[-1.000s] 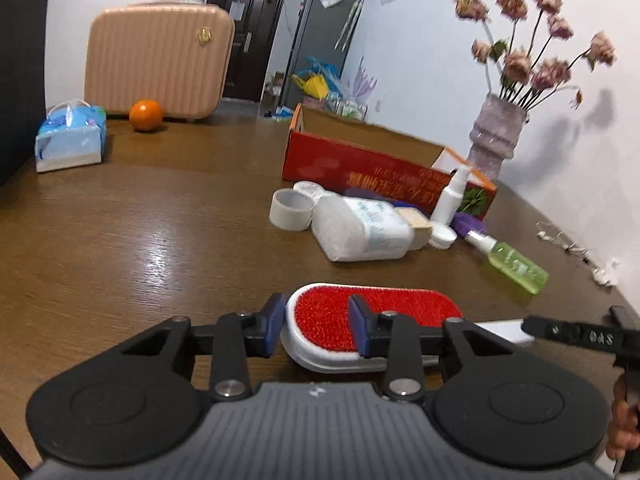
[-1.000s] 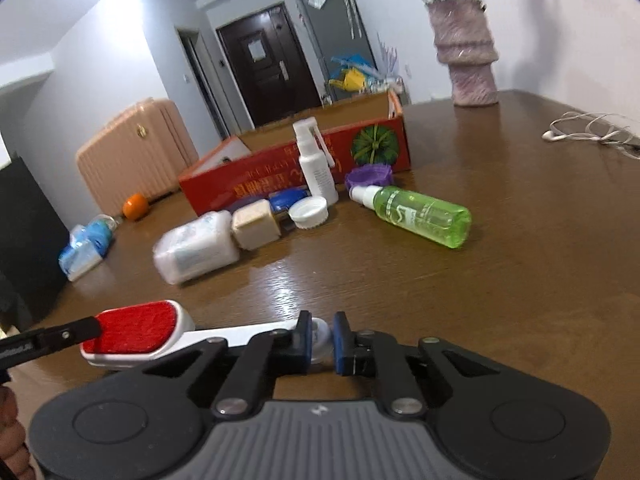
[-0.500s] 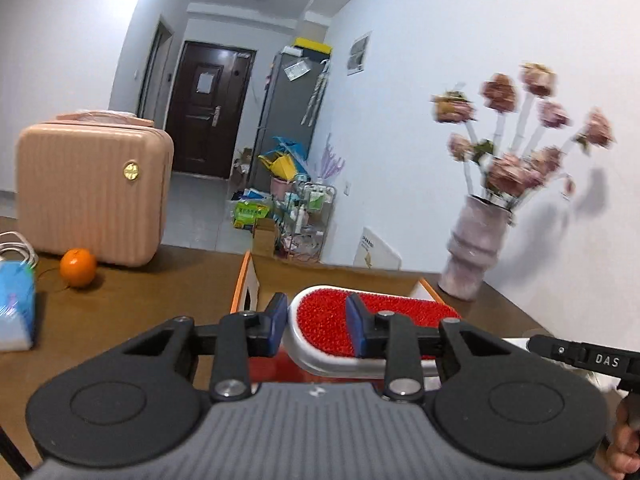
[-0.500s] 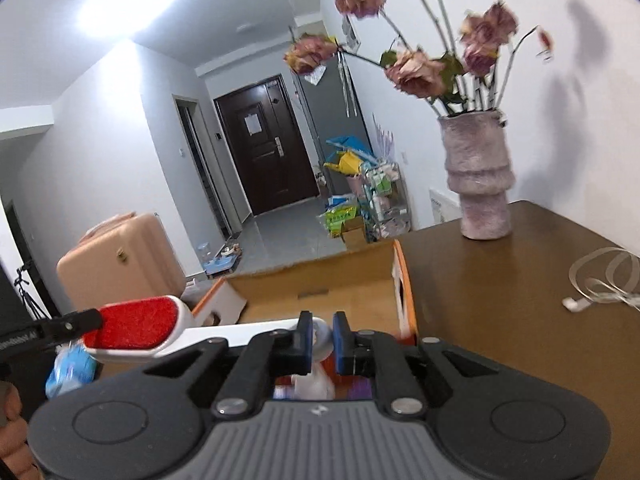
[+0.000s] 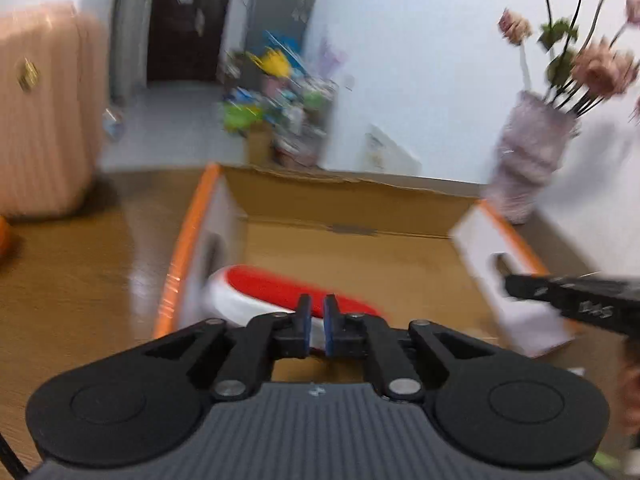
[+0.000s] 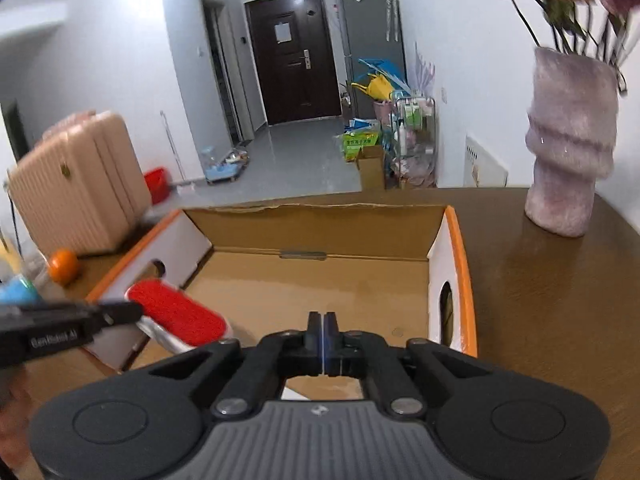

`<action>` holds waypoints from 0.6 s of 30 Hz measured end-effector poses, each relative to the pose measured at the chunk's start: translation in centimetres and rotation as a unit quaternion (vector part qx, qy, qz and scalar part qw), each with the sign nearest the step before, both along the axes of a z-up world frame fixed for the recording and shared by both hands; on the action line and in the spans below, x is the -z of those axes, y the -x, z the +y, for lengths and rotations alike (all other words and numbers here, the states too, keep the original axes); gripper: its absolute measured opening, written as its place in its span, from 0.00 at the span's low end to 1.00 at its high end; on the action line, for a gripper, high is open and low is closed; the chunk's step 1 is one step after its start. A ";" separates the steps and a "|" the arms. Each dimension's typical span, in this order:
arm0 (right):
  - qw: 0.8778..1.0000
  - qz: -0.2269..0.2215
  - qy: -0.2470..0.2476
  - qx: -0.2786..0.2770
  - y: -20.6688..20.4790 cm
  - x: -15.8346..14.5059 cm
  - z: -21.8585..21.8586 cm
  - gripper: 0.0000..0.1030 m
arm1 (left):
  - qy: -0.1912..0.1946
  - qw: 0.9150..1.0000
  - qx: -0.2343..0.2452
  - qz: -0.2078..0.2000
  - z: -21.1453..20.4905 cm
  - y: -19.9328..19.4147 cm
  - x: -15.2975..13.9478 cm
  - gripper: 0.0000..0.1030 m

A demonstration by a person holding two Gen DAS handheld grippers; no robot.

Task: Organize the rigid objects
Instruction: 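Carry the lint brush into the cardboard box and open the left tool, then withdraw the left tool from the box back over the table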

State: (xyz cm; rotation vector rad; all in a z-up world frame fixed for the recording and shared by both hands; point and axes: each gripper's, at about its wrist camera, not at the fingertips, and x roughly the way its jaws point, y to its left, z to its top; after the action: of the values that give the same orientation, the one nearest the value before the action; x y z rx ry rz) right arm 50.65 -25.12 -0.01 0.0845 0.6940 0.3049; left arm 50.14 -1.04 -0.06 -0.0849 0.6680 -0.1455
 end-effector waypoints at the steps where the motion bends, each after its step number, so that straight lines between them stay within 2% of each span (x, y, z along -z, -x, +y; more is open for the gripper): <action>1: 1.000 0.006 0.003 -0.004 -0.1 0.2 0.0 0.01 | -0.009 1.000 -0.005 -0.002 0.1 0.1 0.0 0.08; 3: 1.000 0.001 0.025 -0.002 0.3 0.1 0.1 0.03 | -0.015 1.000 -0.006 -0.008 0.8 0.4 -0.3 0.10; 5: 0.999 -0.012 0.044 0.006 1.2 -0.3 -0.2 0.06 | -0.026 0.999 -0.016 -0.017 1.5 0.9 -0.9 0.19; 7: 0.999 -0.023 0.046 0.013 2.2 -1.4 -0.8 0.10 | -0.041 0.998 -0.027 -0.027 1.9 1.5 -2.0 0.37; 9: 0.998 -0.038 0.046 0.014 4.0 -2.9 -1.7 0.10 | -0.055 0.997 -0.039 -0.045 2.3 3.1 -3.2 0.44; 11: 0.997 -0.056 0.047 0.011 6.2 -4.5 -1.9 0.12 | -0.067 0.995 -0.043 -0.066 2.6 5.4 -4.5 0.59; 12: 0.997 -0.065 0.049 0.009 7.3 -5.1 -2.0 0.16 | -0.074 0.993 -0.046 -0.077 2.8 6.5 -5.0 0.69; 13: 0.996 -0.073 0.051 0.003 8.0 -5.8 -2.2 0.20 | -0.084 0.991 -0.053 -0.091 2.8 8.0 -5.5 0.72; 15: 0.994 -0.092 0.055 0.001 10.8 -6.8 -2.3 0.39 | -0.105 0.985 -0.056 -0.123 2.6 11.3 -6.2 0.76; 18: 0.990 -0.119 0.069 0.005 15.9 -7.7 -2.5 0.46 | -0.119 0.979 -0.057 -0.153 2.1 16.6 -6.8 0.83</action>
State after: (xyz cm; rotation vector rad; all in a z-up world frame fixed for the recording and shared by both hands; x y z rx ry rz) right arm 34.76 -27.60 7.74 -0.0789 0.4751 0.2519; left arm 33.55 1.05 6.72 0.1278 0.3684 0.0327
